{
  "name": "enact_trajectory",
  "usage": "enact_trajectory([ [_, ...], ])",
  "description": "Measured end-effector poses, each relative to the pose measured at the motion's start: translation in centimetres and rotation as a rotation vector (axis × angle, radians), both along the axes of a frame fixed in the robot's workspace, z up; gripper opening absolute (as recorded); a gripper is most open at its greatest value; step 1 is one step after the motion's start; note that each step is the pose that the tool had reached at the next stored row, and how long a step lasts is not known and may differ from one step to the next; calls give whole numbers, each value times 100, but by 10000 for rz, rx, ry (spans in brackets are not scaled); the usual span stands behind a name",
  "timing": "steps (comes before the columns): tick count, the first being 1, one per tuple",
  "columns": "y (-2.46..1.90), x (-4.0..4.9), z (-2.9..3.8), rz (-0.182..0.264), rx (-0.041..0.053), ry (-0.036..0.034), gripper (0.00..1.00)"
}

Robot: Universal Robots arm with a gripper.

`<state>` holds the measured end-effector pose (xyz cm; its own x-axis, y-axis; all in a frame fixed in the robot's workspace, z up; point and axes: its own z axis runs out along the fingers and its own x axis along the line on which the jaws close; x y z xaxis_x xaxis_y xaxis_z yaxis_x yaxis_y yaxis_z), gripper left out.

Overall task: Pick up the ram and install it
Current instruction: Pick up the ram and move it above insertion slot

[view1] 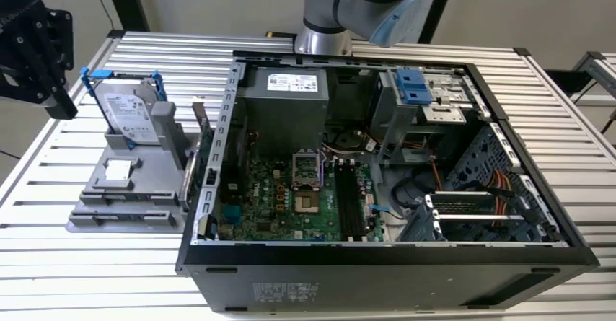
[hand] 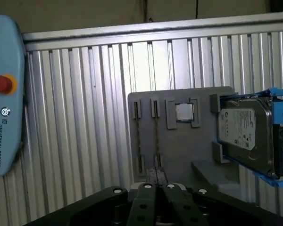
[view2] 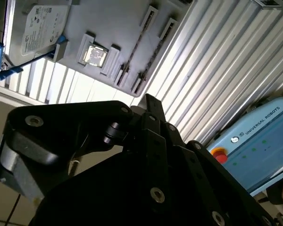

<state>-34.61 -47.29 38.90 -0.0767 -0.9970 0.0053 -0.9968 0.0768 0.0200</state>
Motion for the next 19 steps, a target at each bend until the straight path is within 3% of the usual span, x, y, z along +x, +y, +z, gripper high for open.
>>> enact_trajectory([
  [19,2,-3,1,1414,-1,1,0],
])
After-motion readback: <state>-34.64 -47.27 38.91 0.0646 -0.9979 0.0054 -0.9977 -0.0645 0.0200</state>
